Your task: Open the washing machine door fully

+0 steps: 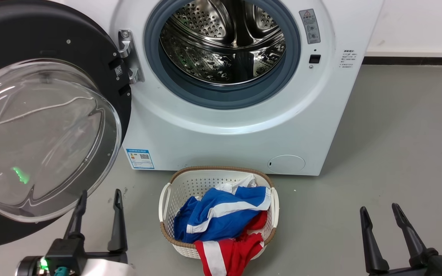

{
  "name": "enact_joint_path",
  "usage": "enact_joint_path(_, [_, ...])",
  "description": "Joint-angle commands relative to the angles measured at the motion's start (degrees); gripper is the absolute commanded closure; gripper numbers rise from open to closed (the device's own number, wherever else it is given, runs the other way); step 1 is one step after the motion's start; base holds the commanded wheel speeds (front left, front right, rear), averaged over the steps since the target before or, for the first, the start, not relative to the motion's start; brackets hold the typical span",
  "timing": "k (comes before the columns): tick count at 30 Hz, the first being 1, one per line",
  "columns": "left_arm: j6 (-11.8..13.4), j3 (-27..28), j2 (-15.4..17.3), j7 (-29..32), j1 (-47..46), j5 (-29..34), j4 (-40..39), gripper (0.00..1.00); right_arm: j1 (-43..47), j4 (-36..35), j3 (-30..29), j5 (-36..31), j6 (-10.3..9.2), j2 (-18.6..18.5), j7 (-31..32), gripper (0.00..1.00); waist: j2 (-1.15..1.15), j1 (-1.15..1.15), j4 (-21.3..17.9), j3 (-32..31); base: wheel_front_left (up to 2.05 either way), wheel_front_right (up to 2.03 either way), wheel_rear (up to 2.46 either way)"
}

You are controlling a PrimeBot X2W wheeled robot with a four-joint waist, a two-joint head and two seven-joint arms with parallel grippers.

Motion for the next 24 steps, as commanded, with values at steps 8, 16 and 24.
enact_joint_path(8, [2.38, -2.34, -0.24, -0.32, 1.46, 0.12, 1.69, 0.00, 1.41, 0.81, 0.70, 0.66, -0.01, 0.09, -0.12, 0.00, 0.00, 0.01, -0.47, -0.03, 0.00, 0.00, 0.00])
enact_joint_path(16, [3.67, -2.29, -0.35, -0.30, 2.23, -0.46, 3.43, 0.00, 1.91, 1.52, 0.58, 1.09, -0.01, 0.09, -0.12, 0.00, 0.00, 0.01, -0.74, -0.17, 0.00, 0.00, 0.00])
enact_joint_path(24, [3.94, -2.18, -0.32, -0.16, 1.95, -0.50, 4.43, 1.00, 1.29, 1.60, 0.33, 0.76, 0.00, 0.01, 0.00, 1.00, 0.00, 0.01, -0.72, -0.31, 0.00, 0.00, 0.00])
